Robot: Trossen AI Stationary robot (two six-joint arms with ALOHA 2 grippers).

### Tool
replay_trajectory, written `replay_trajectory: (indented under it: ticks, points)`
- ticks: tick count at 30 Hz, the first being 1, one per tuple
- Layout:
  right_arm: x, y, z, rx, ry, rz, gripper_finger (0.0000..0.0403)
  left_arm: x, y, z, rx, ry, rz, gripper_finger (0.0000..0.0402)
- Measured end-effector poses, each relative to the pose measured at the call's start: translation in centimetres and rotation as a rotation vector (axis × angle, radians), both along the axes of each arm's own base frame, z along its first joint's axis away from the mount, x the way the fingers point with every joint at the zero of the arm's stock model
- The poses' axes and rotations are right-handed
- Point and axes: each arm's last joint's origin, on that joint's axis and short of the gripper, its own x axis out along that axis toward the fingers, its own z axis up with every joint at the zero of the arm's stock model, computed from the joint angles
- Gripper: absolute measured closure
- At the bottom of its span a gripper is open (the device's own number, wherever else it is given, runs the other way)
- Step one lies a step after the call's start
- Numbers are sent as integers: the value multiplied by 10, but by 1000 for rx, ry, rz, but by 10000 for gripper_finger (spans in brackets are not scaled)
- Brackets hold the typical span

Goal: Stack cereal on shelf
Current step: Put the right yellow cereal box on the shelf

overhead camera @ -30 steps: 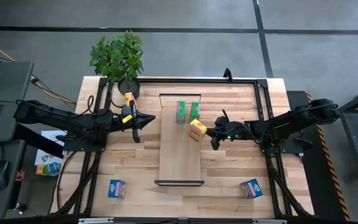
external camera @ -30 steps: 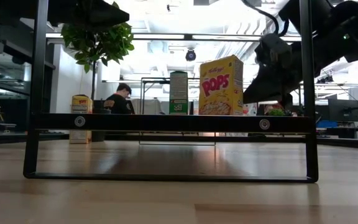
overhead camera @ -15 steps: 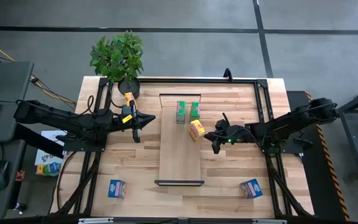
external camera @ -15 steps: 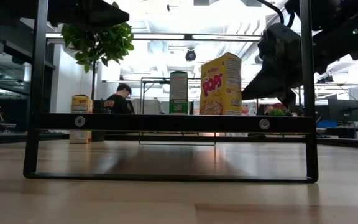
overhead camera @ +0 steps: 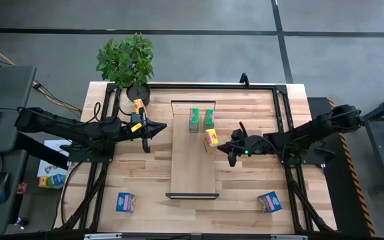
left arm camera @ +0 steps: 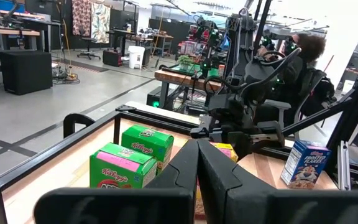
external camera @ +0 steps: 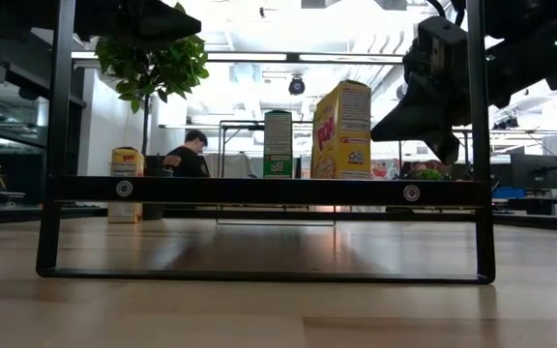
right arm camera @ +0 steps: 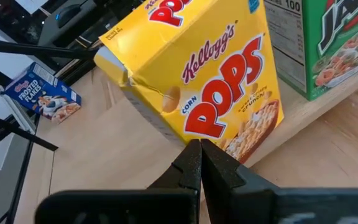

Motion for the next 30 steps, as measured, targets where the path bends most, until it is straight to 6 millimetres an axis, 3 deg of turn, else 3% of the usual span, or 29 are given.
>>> replay_trajectory:
  ticks: [30]
  points:
    - [6, 10, -1, 39, -69, 5, 403, 0, 0, 0, 0, 0, 0, 401]
